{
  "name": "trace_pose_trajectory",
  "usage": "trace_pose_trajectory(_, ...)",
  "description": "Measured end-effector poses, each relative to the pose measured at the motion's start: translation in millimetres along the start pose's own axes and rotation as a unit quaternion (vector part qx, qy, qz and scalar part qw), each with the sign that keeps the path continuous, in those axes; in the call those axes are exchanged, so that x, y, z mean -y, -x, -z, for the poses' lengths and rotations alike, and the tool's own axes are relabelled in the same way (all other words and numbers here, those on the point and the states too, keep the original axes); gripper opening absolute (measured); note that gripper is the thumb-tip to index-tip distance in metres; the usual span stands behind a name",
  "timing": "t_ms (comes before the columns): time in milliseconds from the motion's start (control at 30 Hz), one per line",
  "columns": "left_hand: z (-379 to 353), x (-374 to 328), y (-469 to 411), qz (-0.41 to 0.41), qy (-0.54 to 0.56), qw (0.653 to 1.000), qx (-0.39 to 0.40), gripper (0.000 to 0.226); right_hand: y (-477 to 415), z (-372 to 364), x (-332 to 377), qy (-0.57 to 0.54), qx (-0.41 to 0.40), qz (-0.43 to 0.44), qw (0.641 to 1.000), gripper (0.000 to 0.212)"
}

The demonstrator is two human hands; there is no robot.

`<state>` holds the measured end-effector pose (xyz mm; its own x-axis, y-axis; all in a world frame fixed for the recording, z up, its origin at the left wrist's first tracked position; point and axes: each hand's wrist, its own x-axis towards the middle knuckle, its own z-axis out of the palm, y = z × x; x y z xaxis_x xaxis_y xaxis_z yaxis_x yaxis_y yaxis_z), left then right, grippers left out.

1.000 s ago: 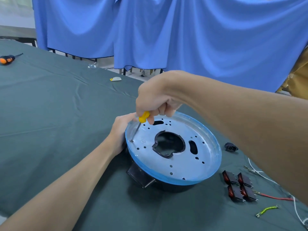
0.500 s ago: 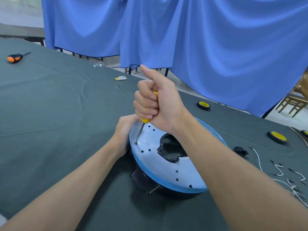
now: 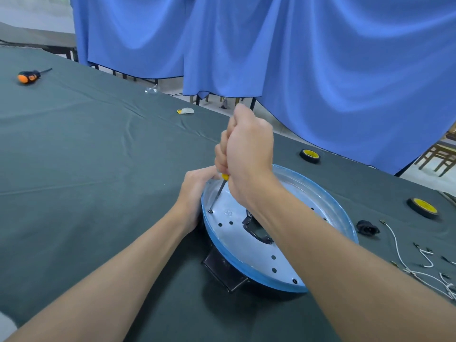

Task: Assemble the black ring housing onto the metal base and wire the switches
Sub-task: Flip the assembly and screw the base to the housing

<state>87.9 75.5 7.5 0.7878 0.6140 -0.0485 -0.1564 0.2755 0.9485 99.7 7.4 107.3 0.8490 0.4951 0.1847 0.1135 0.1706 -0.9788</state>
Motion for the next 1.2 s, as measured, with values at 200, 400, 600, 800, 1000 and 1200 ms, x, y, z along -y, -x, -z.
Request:
trace_pose_trajectory(200,-1.5,-5.8,7.6,0.008,-0.019,0.999,-0.030,0.039,19.8,-21.3,-3.5,0.117,-0.116,0.077,0.983,0.069)
trace_pose_trajectory(400,-3.8,-8.3,10.2,0.007,0.000,1.000,-0.013,0.017,15.4,-16.1,6.3,0.095,-0.052,-0.042,0.993,0.054)
trace_pose_trajectory(600,-0.4,-1.4,-0.2,0.008,0.000,1.000,-0.013,0.058,7.1,-9.3,15.2,0.055,0.118,-0.088,0.988,0.028)
trace_pose_trajectory(800,-0.2,-1.8,0.4,-0.017,0.031,0.999,0.017,0.039,7.5,2.7,11.8,0.052,0.263,-0.037,0.963,0.038)
trace_pose_trajectory(1000,0.4,-1.0,0.3,-0.022,0.019,0.999,0.034,0.056,-0.9,3.8,2.0,0.062,0.253,0.028,0.965,0.051)
trace_pose_trajectory(1200,2.0,-1.4,-0.4,-0.021,-0.016,1.000,0.011,0.047,-7.6,3.4,-5.3,-0.047,0.173,-0.017,0.984,0.052)
